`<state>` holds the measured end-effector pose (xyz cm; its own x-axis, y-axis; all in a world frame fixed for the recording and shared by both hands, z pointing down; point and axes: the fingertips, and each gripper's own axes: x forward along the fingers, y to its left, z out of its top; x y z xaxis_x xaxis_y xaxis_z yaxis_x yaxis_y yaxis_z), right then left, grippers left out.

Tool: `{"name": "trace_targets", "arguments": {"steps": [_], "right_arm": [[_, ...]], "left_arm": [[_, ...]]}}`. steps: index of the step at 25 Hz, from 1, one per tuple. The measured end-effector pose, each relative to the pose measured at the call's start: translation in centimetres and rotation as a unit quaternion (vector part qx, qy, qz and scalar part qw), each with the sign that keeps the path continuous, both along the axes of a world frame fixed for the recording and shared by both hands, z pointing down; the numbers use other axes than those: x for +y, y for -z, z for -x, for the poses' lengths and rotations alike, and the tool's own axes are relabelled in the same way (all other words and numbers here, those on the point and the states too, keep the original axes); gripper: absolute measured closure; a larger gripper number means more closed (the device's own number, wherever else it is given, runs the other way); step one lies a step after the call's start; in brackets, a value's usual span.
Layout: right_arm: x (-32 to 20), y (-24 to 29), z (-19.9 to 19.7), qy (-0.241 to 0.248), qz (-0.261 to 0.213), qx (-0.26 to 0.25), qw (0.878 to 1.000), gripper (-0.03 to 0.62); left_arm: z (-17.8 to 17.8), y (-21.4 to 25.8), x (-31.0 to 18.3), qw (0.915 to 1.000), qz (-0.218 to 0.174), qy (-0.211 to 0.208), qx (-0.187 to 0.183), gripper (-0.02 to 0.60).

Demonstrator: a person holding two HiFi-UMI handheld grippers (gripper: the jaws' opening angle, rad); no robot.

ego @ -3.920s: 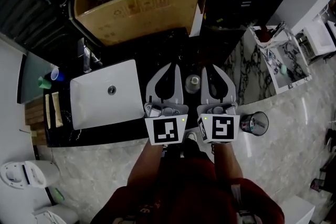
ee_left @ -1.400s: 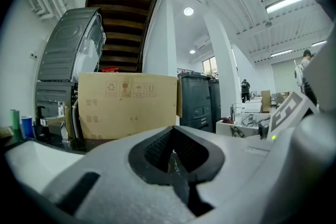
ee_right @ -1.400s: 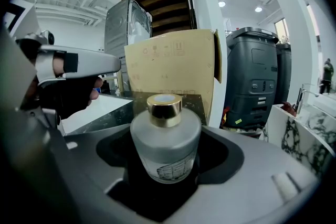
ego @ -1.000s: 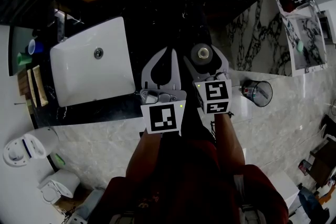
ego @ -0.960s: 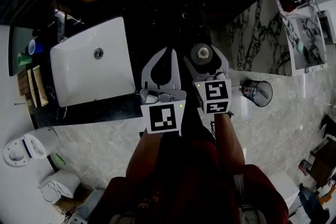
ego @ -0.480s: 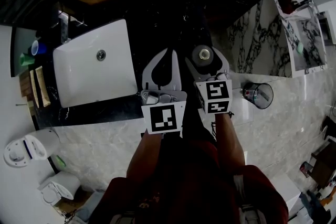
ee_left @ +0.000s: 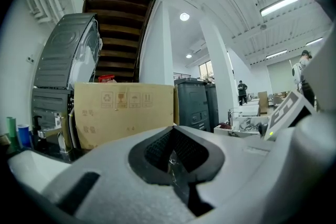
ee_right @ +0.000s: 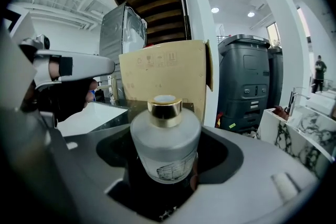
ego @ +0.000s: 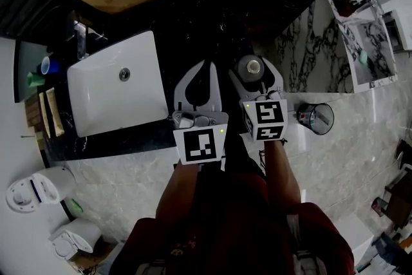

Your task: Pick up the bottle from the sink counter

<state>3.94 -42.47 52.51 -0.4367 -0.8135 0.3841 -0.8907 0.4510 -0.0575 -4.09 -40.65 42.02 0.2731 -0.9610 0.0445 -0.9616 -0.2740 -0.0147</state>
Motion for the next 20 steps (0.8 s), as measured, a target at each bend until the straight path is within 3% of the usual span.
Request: {"name": "trace_targets", "arguments": {"steps": [20], "right_arm": [[1.0, 10.1, -1.1, -0.019, -0.103, -0.007, 0.995, 0.258]], "left_arm": [[-0.8, 7.7, 1.1, 0.9965, -0.08, -0.023, -0.006, 0.578]]}}
